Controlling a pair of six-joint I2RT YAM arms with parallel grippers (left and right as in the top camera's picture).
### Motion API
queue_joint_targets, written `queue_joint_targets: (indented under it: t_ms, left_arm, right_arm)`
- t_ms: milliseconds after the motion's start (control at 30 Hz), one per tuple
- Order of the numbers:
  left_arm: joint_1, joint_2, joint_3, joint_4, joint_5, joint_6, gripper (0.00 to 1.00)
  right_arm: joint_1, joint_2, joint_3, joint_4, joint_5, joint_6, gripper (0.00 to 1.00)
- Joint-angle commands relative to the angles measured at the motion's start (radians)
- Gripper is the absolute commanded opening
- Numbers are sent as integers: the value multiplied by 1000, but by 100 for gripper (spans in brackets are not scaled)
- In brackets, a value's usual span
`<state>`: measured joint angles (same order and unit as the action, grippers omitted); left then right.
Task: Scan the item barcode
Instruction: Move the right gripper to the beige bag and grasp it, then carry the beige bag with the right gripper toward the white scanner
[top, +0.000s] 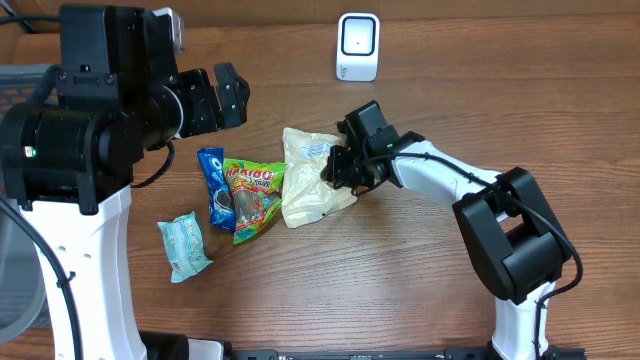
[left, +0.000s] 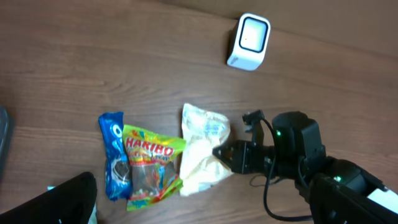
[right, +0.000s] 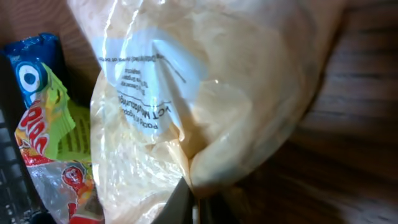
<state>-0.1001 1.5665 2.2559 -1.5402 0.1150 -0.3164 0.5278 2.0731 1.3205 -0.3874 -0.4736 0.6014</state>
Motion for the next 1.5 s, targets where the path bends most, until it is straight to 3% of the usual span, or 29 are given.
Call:
queue_joint_targets:
  t_ms: [0,200,533,567,700,900,967,1200,1233,1267,1367,1467]
  left_arm:
    - [30,-8,1,26,-37,-20,100]
    - [127,-12,3,48,-84,-20,100]
    - [205,-9,2,32,-200,-20,100]
    - [204,-9,2,30,-200,-20,100]
    - [204,-9,2,27,-200,-20,99]
    - [204,-9,2,27,-200,-20,100]
    - [204,-9,2,27,-200,-20,100]
    - [204,-9,2,27,-200,-20,100]
    - [204,-9,2,27,-200,-20,100]
    - [204,-9,2,27,-200,-20,100]
    - [204,-9,2,27,-200,-20,100]
    - [204,-9,2,27,-200,-20,100]
  right_arm:
    - [-72,-27,15,-50,-2,-18,4]
    - [-171,-149,15,-175,59,-212,4]
    - [-150,-254,22,-353,738,-292,4]
    - [-123,-259,49,-417,916,-296,4]
    - [-25,-259,125,-536,1221,-295,4]
    - [144,-243,132,-562,1284,-382,4]
    - [183,-223,132,-562,1261,-401,12]
    - [288,-106,132,-612,1233,-392,4]
    - [298,-97,132,-614,1232,-386,10]
    - [303,-95,132,-610,1232,-362,33]
    - [296,-98,136,-586,1180,-360,78]
    - [254,-98,131,-542,952,-493,82]
